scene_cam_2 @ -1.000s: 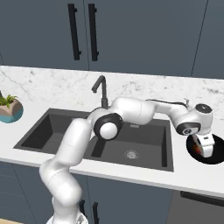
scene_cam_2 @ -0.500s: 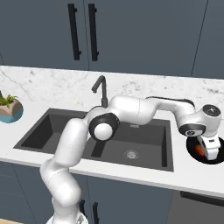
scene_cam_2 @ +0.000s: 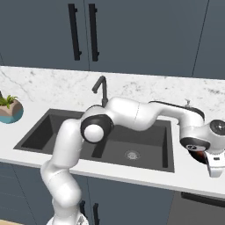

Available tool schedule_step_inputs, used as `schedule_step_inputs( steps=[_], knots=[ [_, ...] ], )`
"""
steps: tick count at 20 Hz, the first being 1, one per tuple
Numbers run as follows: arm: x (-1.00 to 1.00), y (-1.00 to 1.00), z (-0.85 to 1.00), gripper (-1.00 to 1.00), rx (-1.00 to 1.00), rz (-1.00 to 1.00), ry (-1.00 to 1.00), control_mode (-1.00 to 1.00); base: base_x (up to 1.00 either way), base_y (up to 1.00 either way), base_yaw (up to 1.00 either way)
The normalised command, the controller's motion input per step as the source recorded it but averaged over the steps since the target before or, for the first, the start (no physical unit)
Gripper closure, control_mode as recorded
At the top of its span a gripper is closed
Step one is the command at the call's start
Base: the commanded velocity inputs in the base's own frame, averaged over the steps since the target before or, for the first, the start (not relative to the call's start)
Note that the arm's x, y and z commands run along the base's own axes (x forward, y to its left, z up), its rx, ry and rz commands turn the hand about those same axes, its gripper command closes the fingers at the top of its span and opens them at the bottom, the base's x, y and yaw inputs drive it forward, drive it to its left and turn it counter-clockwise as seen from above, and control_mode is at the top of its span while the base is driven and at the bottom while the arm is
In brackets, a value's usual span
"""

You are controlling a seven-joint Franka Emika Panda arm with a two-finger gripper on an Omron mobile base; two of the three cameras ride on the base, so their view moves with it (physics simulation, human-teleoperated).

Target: Pick the bell pepper from the sink and place it in the bowl. Then pick the bowl and place it in the microwave. Then close the microwave door and press the start button.

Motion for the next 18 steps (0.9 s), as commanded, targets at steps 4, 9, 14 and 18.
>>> schedule_step_inputs(
  steps=[4, 9, 14, 18],
  knots=[
    [-0.16, 0.00, 0.00, -1.00, 0.00, -0.06, -0.04, -1.00, 0.00, 0.00, 0.00],
    [0.00, -0.04, 0.00, -1.00, 0.03, -0.08, 0.04, -1.00, 0.00, 0.00, 0.00],
    [0.00, -0.12, -0.02, -1.00, 0.05, -0.04, 0.07, -1.00, 0.00, 0.00, 0.00],
    [0.07, -0.09, -0.01, -1.00, 0.06, -0.05, 0.01, -1.00, 0.00, 0.00, 0.00]
  ],
)
